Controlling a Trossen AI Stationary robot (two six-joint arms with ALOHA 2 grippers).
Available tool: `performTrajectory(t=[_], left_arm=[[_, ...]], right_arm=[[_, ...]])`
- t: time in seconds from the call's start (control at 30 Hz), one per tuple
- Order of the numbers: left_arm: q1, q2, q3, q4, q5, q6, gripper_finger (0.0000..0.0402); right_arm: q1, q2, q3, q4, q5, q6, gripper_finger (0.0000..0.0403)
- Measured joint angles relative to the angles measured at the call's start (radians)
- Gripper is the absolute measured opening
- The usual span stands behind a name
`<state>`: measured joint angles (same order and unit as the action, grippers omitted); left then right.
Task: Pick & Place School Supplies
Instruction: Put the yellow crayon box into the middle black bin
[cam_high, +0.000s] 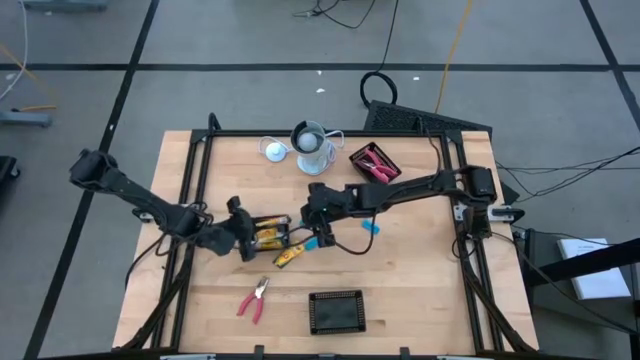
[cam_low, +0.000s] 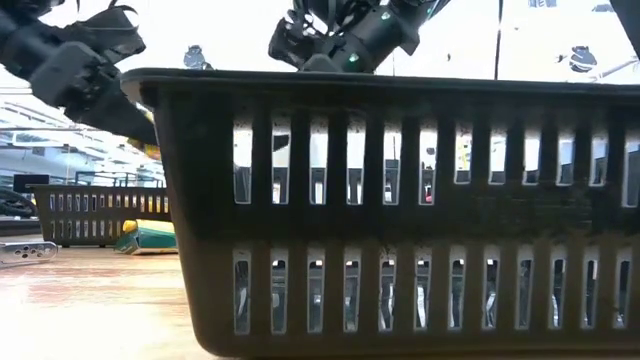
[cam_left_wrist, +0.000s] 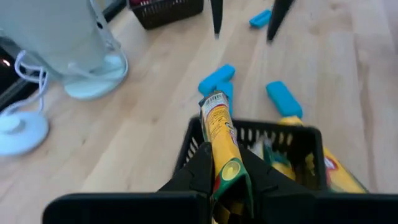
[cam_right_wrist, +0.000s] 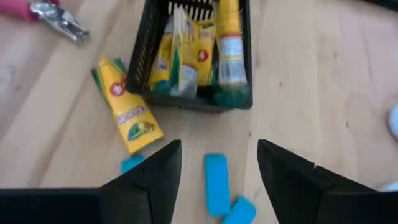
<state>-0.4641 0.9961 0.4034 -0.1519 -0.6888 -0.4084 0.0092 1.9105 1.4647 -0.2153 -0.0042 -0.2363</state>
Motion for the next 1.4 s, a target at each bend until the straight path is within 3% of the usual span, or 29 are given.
performTrajectory(t=[0.2, 0.37, 0.67, 0.83, 1.17, 1.4], left_arm=[[-0.123, -0.052, 0.0, -0.168, -0.054, -0.189, 0.0031], [-0.201, -0.056, -0.044, -0.183, -0.12, -0.295, 0.0031], [-0.204, -0.056, -0.268, 0.203, -0.133, -0.341, 0.0033], [-0.204, -0.056, -0.281, 0.293, -0.089, -0.249, 0.0115], [-0.182, -0.069, -0.28, 0.305, -0.12, -0.17, 0.0276], [-0.148, -0.166, -0.28, 0.325, -0.164, -0.035, 0.0323]], right_arm=[[0.037, -0.041, -0.023, -0.058, 0.001, 0.035, 0.0195], [0.055, -0.09, -0.087, -0.043, 0.046, 0.05, 0.0187], [0.058, -0.152, -0.203, 0.044, 0.083, 0.095, 0.0185], [0.059, -0.15, -0.228, 0.093, 0.079, 0.094, 0.0185], [0.061, -0.15, -0.225, 0.099, 0.051, 0.094, 0.0184], [0.064, -0.129, -0.225, 0.166, -0.169, 0.086, 0.0187]])
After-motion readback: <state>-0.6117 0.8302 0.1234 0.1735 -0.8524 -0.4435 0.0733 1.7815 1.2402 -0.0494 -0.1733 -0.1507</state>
